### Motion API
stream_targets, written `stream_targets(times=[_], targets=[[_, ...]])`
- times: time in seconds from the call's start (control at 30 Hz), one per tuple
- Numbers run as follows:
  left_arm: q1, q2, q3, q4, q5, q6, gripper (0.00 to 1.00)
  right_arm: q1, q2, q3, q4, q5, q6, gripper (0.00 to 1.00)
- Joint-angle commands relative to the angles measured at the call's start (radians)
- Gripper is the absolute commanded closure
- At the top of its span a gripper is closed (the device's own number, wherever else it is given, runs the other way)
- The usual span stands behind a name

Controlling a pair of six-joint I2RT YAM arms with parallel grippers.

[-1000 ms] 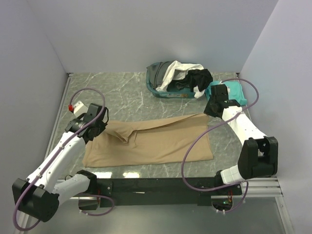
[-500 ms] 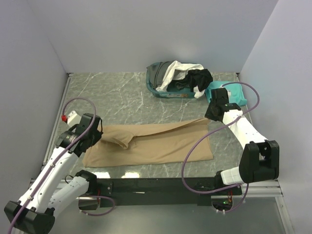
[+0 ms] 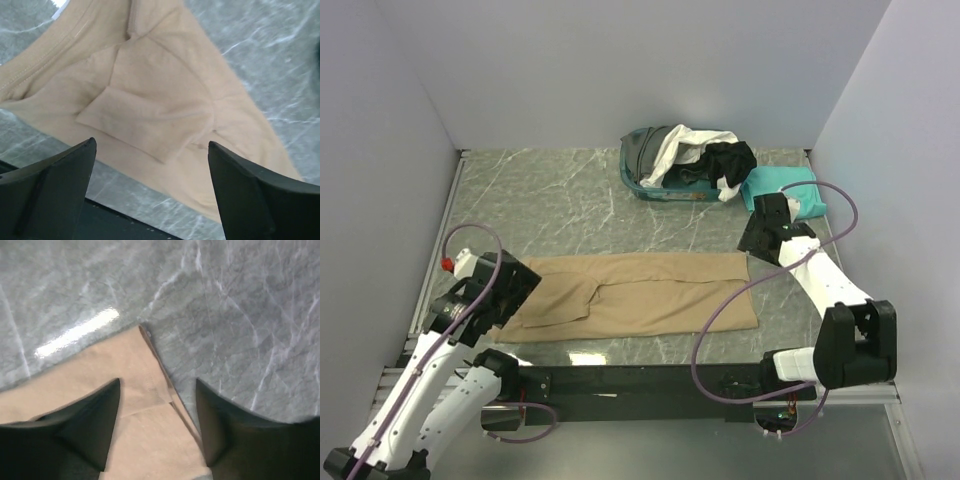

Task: Fold and stack the t-shirts
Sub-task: Fold the tshirt

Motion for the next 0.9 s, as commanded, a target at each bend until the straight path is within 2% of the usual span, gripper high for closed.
stream_targets(times=[0.0,0.03,0.2,0.27,0.33,0.37,0.47,0.63,0.8,0.87], targets=[[-0.002,-0.016,0.065,0.036,-0.041,0.011,0.01,0.004,-0.077,0.023,0.025,-0.007,-0.006,0.29],[-0.002,-0.006,0.065,0.081,-0.036,0.03,0.01,0.006,-0.085,0.025,0.033,-0.062,-0.015,0.24],[-0.002,0.154,0.04,0.233,0.027,0.106,0.01,0.016,-0.094,0.015,0.114,-0.262,-0.066,0.15],[-0.001,0.239,0.037,0.309,0.05,0.121,0.01,0.061,-0.07,0.015,0.144,-0.332,-0.083,0.14],[-0.001,0.298,0.016,0.372,0.093,0.139,0.01,0.108,-0.035,0.031,0.167,-0.339,-0.089,0.14],[0.001,0.357,0.009,0.427,0.105,0.144,0.01,0.163,0.017,0.056,0.167,-0.309,-0.09,0.13],[0.018,0.482,0.002,0.48,0.134,0.159,0.01,0.219,0.135,0.107,0.154,-0.249,-0.063,0.13],[0.11,0.649,-0.02,0.607,0.188,0.192,0.01,0.254,0.312,0.135,0.142,-0.251,-0.035,0.13],[0.156,0.836,0.035,0.682,0.199,0.23,0.0,0.309,0.341,0.048,0.167,-0.303,-0.032,0.13],[0.159,0.939,0.123,0.688,0.197,0.242,0.0,0.343,0.326,-0.009,0.173,-0.337,-0.015,0.13]])
